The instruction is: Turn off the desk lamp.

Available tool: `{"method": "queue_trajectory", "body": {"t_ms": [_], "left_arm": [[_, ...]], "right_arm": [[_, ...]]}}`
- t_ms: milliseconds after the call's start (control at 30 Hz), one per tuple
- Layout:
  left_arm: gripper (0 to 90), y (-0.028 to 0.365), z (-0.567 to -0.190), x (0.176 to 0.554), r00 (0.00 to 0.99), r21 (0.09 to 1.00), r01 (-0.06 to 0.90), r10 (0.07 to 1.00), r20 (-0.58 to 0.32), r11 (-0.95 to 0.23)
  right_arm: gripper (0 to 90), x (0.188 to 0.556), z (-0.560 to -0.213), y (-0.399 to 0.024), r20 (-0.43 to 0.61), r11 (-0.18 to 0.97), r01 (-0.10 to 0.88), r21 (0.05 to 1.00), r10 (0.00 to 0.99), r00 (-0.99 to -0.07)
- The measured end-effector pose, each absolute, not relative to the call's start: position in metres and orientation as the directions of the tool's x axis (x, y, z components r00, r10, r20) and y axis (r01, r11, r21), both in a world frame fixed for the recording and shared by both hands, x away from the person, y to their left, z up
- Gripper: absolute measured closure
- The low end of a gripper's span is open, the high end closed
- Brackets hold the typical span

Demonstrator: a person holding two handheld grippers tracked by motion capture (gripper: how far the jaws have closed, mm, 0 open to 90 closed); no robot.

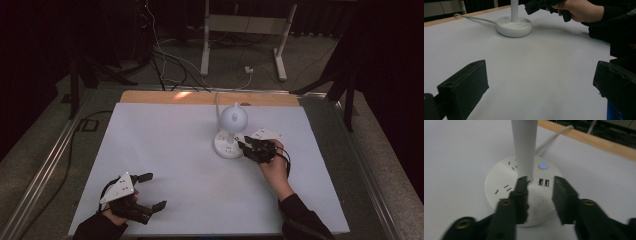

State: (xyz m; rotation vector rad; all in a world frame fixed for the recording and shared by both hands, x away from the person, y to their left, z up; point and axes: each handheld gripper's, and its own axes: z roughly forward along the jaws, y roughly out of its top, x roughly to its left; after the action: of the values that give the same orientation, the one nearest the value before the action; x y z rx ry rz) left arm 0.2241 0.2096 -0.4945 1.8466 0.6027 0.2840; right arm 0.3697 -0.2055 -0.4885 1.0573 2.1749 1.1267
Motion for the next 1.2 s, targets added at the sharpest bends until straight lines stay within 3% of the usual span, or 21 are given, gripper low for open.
{"method": "queue_trajectory", "body": {"t_ms": [33, 200, 267, 433, 767, 1200], "left_arm": [[0.4, 0.210, -0.495, 0.224, 0.840, 0.931, 0.267, 0.533, -0.097, -0.251], [0.5, 0.210, -0.494, 0.224, 0.840, 0.931, 0.266, 0.534, -0.095, -0.252], [0.4, 0.210, -0.495, 0.224, 0.840, 0.930, 0.267, 0.534, -0.096, -0.253], [0.5, 0.210, -0.495, 0.224, 0.839, 0.931, 0.267, 0.535, -0.097, -0.250], [0.5, 0.210, -0.494, 0.224, 0.841, 0.932, 0.265, 0.532, -0.097, -0.249], [0.4, 0.210, -0.495, 0.224, 0.838, 0.931, 0.269, 0.536, -0.099, -0.247]], "right_arm": [[49.1, 0.369, -0.488, -0.206, -0.056, 0.372, 0.411, 0.832, 0.794, -0.605], [32.8, 0.366, -0.487, -0.208, -0.049, 0.390, 0.424, 0.818, 0.780, -0.624], [19.5, 0.365, -0.488, -0.209, -0.040, 0.385, 0.452, 0.804, 0.795, -0.606], [0.6, 0.361, -0.486, -0.216, 0.011, 0.382, 0.482, 0.789, 0.774, -0.632], [0.0, 0.339, -0.477, -0.238, 0.056, 0.341, 0.449, 0.826, 0.742, -0.668], [0.0, 0.299, -0.484, -0.273, 0.085, 0.362, 0.496, 0.789, 0.736, -0.672]]}}
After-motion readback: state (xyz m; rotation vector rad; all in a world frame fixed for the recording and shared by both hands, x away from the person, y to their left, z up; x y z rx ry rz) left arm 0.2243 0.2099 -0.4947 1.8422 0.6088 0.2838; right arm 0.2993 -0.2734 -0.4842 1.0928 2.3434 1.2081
